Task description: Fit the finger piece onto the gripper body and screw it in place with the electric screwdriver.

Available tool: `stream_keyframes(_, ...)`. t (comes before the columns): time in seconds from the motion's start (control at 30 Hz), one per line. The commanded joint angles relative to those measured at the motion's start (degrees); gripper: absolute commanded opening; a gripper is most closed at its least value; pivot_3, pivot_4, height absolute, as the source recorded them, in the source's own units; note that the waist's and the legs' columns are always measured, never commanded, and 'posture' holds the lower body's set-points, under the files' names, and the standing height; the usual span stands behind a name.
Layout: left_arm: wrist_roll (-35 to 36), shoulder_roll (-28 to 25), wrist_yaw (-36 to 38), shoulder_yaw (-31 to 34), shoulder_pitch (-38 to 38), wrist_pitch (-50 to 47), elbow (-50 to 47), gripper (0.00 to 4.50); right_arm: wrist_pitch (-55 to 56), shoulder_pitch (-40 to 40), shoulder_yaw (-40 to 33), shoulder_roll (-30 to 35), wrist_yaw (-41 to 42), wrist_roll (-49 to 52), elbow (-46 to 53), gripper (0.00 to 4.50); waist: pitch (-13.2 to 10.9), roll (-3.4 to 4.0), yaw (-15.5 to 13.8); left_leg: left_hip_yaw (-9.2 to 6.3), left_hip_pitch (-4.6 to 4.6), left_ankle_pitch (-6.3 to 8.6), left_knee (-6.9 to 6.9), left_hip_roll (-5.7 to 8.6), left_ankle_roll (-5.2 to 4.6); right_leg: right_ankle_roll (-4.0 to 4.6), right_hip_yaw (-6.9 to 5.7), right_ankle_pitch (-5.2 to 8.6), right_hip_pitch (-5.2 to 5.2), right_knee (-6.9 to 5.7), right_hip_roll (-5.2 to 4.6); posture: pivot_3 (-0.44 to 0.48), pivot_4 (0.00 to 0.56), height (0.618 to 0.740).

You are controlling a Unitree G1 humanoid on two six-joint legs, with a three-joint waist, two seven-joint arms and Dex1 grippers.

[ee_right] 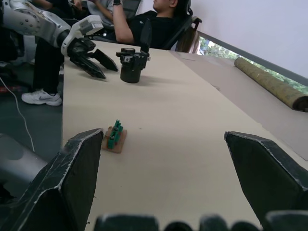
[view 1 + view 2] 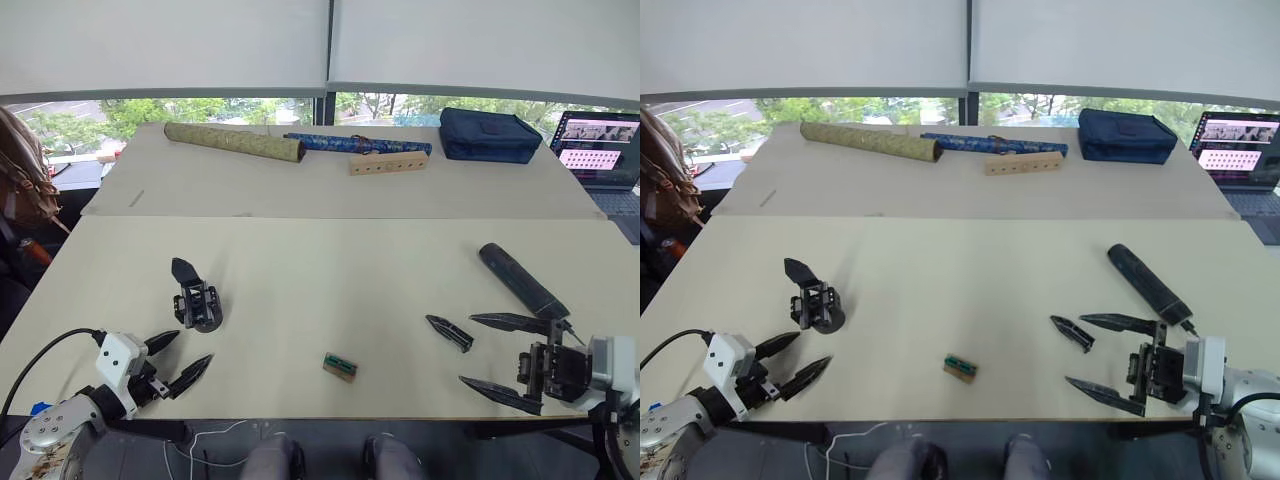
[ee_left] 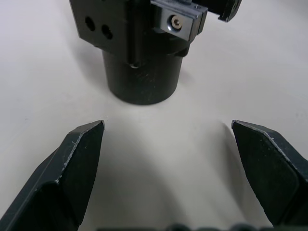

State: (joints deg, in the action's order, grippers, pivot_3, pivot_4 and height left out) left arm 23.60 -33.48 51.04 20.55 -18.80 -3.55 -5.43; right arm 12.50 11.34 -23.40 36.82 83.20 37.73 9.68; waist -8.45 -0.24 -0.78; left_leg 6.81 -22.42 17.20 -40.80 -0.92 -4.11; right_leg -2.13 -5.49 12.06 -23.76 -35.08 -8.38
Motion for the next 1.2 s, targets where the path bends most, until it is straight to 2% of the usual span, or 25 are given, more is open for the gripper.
stream_keyframes(0.03, 0.0, -0.1, 1.6, 0.6, 2.0, 3.6, 4.5, 4.50, 2.1, 1.5, -2.3, 0.2, -0.3, 1.1, 1.6, 4.44, 0.0, 0.01, -0.1, -0.02, 0.03, 0.05, 0.01, 0.00, 0.03, 0.00, 0.00, 0.00, 0.03, 0.00, -0.01, 0.000, 0.150, 0.740)
stream_keyframes(0.5, -4.2, 0.6, 6.4, -7.6, 18.0, 9.4, 19.5, 4.50, 5.1, 3.2, -2.1, -0.1, 0.8, 0.9, -1.2, 4.44, 0.0, 0.36, -1.5, -0.07, 0.42, 0.17, 0.02, 0.03, 0.21, -0.03, -0.04, -0.03, 0.50, 0.02, -0.09, 0.000, 0.150, 0.740)
stream_keyframes(0.77, -4.8, 1.1, 9.2, -9.5, 22.9, 12.5, 24.8, 4.50, 6.1, 3.9, -2.1, 0.1, 0.7, 0.5, -1.9, 4.44, 0.0, 0.41, -1.8, -0.11, 0.41, 0.16, 0.01, 0.05, 0.19, -0.07, -0.08, -0.05, 0.56, 0.02, -0.11, 0.000, 0.150, 0.740)
stream_keyframes(0.8, -5.0, 1.1, 9.7, -9.7, 23.1, 13.0, 25.3, 3.95, 6.2, 4.1, -2.1, 0.1, 0.7, 0.5, -1.9, 4.50, 0.0, 0.43, -1.7, -0.11, 0.41, 0.15, 0.01, 0.05, 0.18, -0.07, -0.07, -0.05, 0.58, 0.03, -0.11, 0.000, 0.150, 0.740)
stream_keyframes(0.83, -5.0, 1.1, 10.1, -9.8, 23.2, 13.5, 25.6, 3.65, 6.3, 4.2, -2.1, 0.1, 0.7, 0.4, -1.9, 4.50, 0.0, 0.43, -1.7, -0.10, 0.41, 0.11, 0.02, 0.05, 0.12, -0.07, -0.07, -0.05, 0.58, 0.04, -0.11, 0.000, 0.150, 0.740)
stream_keyframes(0.93, -4.9, 1.1, 10.7, -9.8, 23.6, 15.2, 26.4, 2.30, 6.5, 4.7, -2.0, 0.0, 0.5, 0.2, -1.9, 4.50, 0.0, 0.43, -1.7, -0.11, 0.41, 0.06, 0.03, 0.05, -0.01, -0.08, -0.07, -0.04, 0.56, 0.06, -0.11, 0.000, 0.150, 0.740)
stream_keyframes(1.03, -3.5, 1.7, 11.1, -9.1, 23.9, 16.2, 26.0, 2.32, 6.8, 5.6, -1.9, -0.1, 0.5, 0.0, -1.7, 4.50, 0.0, 0.43, -1.7, -0.12, 0.41, 0.13, 0.03, 0.05, 0.06, -0.08, -0.07, -0.04, 0.54, 0.07, -0.13, 0.000, 0.150, 0.740)
stream_keyframes(1.2, -1.2, 2.9, 11.6, -11.7, 24.9, 12.5, 16.4, 2.32, 7.4, 7.5, -2.4, -0.3, 0.0, 0.0, -1.3, 4.50, 0.0, 0.33, -1.9, -0.13, 0.28, 0.20, 0.01, 0.05, 0.14, -0.09, -0.09, -0.05, 0.51, 0.10, -0.15, 0.000, 0.150, 0.740)
